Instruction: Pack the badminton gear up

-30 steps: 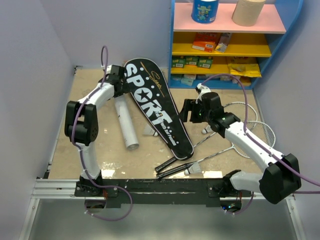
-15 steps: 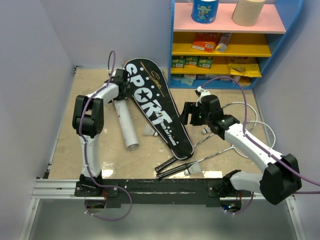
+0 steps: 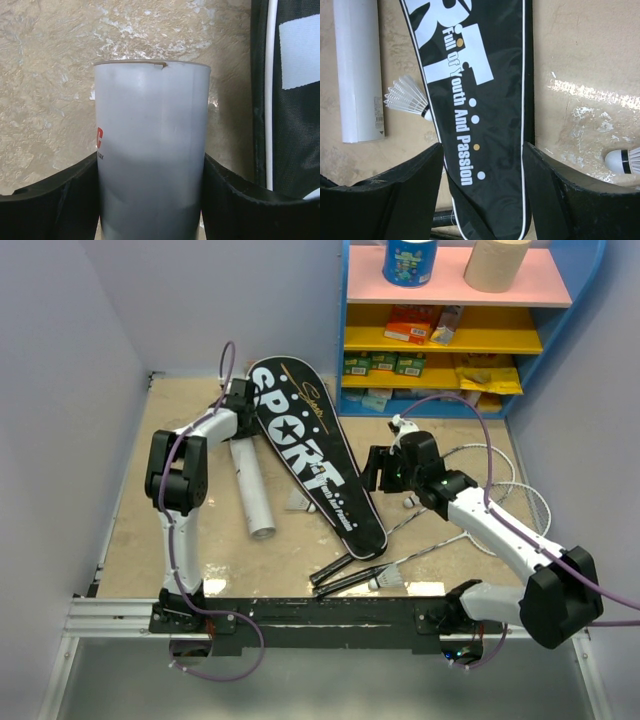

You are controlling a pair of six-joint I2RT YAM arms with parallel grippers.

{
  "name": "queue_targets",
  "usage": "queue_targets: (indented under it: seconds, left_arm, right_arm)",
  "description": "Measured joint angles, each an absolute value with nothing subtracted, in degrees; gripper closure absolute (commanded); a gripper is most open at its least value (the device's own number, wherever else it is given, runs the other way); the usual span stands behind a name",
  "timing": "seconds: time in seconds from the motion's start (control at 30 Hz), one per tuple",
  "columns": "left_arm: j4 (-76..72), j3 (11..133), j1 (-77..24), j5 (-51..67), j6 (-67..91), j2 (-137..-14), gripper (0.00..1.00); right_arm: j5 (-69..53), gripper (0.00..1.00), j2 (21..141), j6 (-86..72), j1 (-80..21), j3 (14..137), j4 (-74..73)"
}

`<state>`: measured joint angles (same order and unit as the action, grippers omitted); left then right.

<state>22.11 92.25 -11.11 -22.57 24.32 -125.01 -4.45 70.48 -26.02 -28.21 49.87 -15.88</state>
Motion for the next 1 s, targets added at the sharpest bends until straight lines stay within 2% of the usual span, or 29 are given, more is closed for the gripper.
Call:
queue_targets:
  seconds: [0.17,0.2,0.3,0.6,0.83,1.0]
  left_arm:
    - [20.7,90.6,-10.7,-21.3,24.0,-123.9,0.7]
    - [20.6,90.3,-10.6,-21.0,23.7,-123.7,0.76]
    - [20.9,89.2,-10.5,-20.3,22.5,-122.5,0.83]
    - [23.7,87.6,-10.4,-15.2,15.7,-109.0,0.92]
    - [21.7,83.1,-11.6,4.5,8.4,-92.6,0.93]
    - [22.9,78.7,-20.0,11.9,2.0,-84.7,0.93]
  right_arm:
    - [-4.5,0.33,71.0,-26.0,-28.5,49.9,-16.0]
    - [-4.5,0.33,71.0,-26.0,-28.5,49.9,-16.0]
    - [-4.7,0.33,71.0,-25.9,-28.6,49.9,-15.9]
    - [-6.3,0.33,71.2,-25.5,-28.6,50.2,-16.0]
    - [-7.0,0.31,71.1,-23.4,-28.6,54.4,-18.6]
    - [-7.2,0.31,68.5,-21.6,-28.6,58.5,-23.2]
